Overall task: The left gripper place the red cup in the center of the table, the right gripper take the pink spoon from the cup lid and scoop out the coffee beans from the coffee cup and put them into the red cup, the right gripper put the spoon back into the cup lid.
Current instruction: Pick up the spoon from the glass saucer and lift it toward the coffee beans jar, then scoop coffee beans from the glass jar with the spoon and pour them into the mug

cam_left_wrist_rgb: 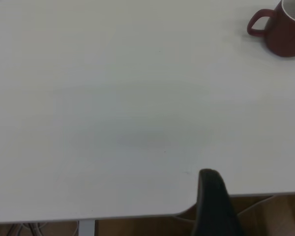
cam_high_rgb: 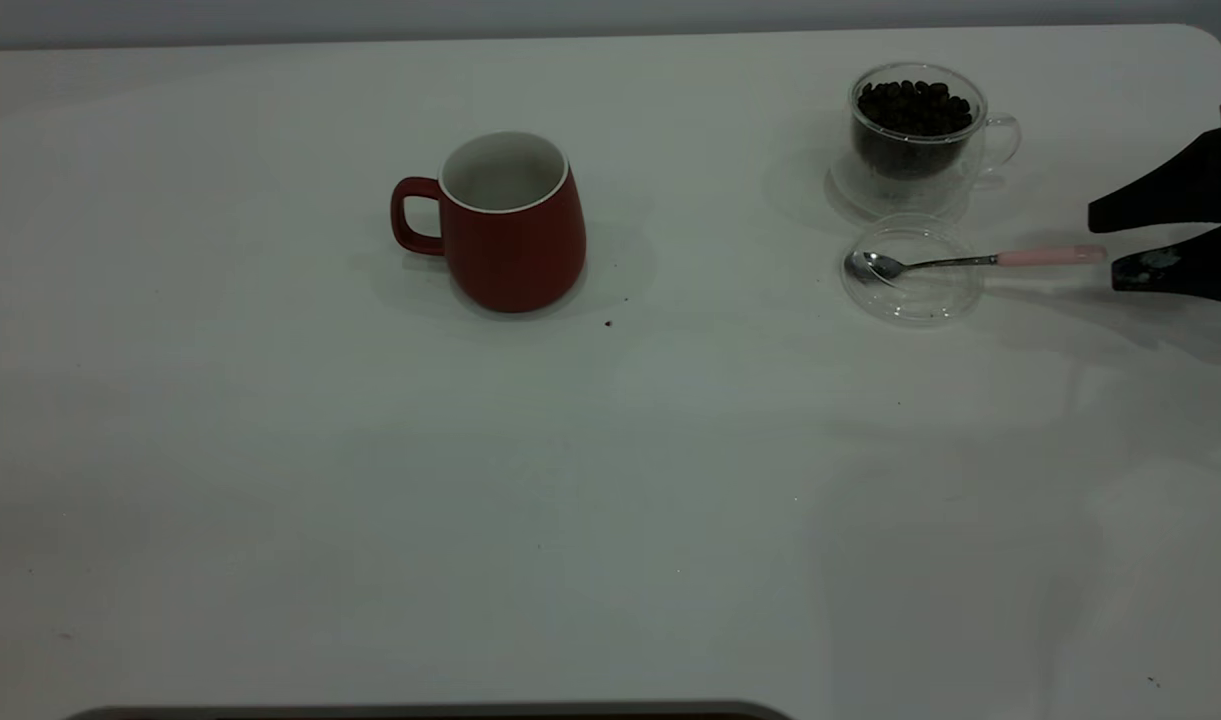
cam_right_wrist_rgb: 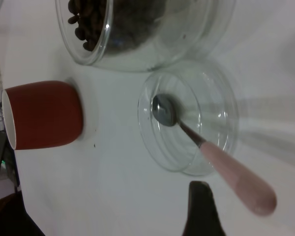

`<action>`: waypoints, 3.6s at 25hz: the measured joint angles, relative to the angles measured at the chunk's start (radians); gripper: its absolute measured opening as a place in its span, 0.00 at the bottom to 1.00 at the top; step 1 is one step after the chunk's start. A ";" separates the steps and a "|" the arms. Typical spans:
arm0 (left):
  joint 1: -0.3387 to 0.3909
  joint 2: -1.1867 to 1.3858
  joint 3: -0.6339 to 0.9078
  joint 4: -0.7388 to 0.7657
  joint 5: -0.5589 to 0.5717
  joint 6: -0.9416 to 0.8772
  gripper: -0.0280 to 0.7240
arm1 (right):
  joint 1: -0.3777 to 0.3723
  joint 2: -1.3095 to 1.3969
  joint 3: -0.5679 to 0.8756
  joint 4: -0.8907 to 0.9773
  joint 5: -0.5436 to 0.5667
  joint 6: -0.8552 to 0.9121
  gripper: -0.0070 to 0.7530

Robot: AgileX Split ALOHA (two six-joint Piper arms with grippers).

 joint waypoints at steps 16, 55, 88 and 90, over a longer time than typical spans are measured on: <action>0.000 0.000 0.000 0.000 0.000 -0.003 0.70 | 0.066 0.022 -0.030 0.019 0.002 -0.020 0.74; 0.000 0.000 0.000 0.000 0.000 0.000 0.70 | 0.076 0.064 -0.036 0.085 0.044 -0.039 0.14; 0.000 0.000 0.000 0.000 0.000 -0.003 0.70 | 0.133 -0.162 -0.179 0.001 -0.145 0.120 0.14; 0.000 0.000 0.000 0.000 0.000 -0.003 0.70 | 0.133 -0.148 -0.179 0.007 -0.146 0.125 0.14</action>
